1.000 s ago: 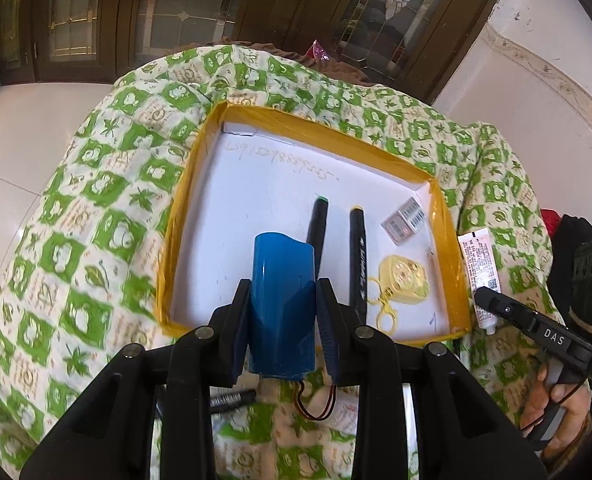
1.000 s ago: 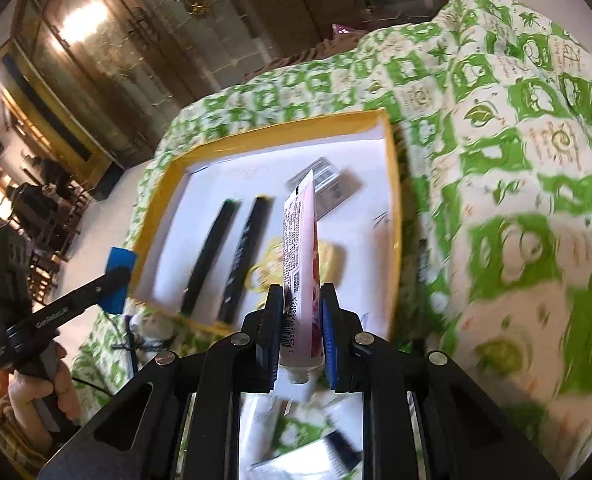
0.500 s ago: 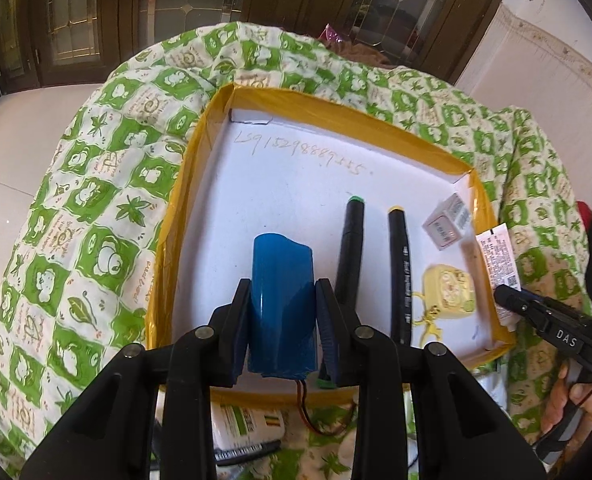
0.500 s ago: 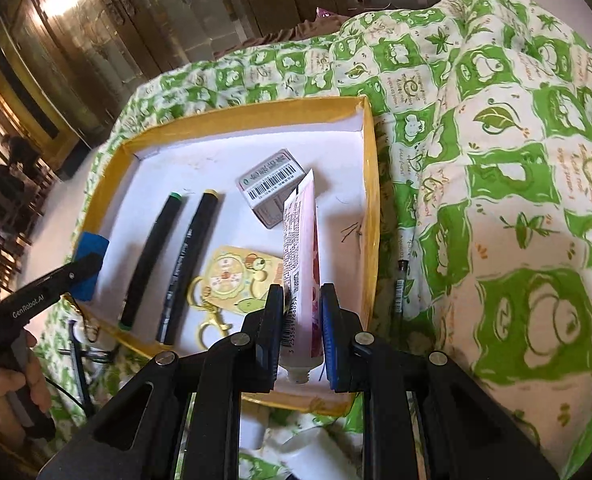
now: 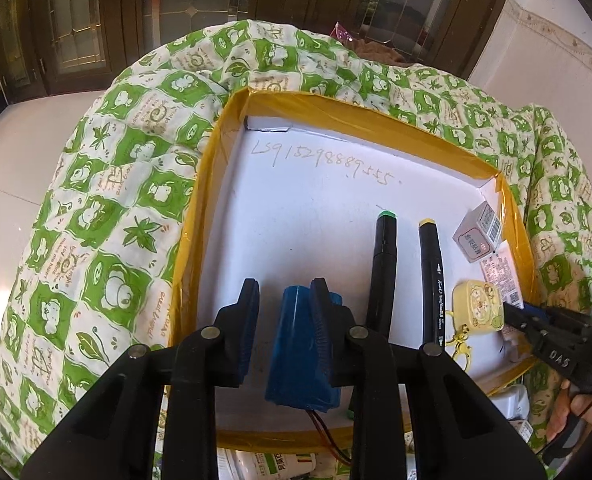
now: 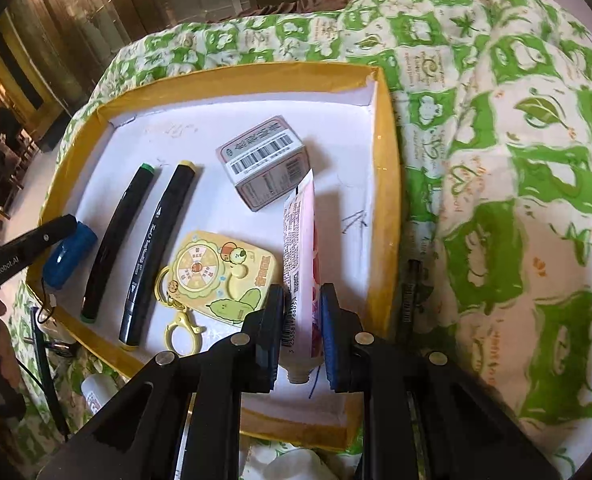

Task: Organize rigid objects
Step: 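Lower both into the tray and open both tools to release, then grasp the purple-capped black marker with the left tool while the right tool grasps a white bottle, then carry the marker and white bottle into the tray beside the markers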

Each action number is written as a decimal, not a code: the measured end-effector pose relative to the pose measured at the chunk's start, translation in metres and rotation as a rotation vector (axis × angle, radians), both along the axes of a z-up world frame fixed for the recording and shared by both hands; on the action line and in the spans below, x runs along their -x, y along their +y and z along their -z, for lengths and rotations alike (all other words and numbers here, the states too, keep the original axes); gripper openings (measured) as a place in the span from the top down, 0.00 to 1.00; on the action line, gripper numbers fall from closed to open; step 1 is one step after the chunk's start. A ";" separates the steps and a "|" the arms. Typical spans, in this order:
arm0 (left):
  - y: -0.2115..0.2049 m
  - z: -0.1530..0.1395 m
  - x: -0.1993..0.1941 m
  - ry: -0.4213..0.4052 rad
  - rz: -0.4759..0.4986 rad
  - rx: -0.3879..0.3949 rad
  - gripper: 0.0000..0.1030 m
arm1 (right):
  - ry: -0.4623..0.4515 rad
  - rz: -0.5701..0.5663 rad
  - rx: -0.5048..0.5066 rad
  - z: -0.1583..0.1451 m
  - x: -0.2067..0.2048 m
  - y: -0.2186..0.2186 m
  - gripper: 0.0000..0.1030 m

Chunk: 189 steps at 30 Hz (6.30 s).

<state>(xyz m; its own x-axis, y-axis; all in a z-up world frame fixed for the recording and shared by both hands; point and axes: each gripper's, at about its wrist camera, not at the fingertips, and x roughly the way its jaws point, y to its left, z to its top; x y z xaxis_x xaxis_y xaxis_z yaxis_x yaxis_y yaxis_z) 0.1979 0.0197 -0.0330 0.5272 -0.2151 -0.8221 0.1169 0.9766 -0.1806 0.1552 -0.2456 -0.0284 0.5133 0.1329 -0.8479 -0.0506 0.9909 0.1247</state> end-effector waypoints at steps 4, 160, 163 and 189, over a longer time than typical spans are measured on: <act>0.001 -0.006 0.007 -0.032 -0.016 -0.011 0.77 | -0.010 -0.002 0.010 0.003 0.000 0.004 0.84; 0.006 -0.059 0.119 -0.041 0.033 0.072 0.87 | -0.126 -0.135 -0.295 -0.031 0.130 0.024 0.74; 0.006 -0.063 0.109 -0.049 0.037 0.056 0.87 | -0.131 -0.142 -0.300 -0.033 0.129 0.026 0.74; 0.004 -0.065 0.013 -0.046 0.031 0.003 0.87 | -0.150 -0.106 -0.386 -0.063 0.035 0.038 0.74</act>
<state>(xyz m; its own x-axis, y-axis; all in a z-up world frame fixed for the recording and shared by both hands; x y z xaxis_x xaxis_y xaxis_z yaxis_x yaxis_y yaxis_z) 0.1854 0.0237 0.0322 0.5576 -0.2348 -0.7962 0.1555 0.9717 -0.1776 0.1199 -0.2079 0.0343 0.5936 0.4847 -0.6424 -0.1959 0.8613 0.4688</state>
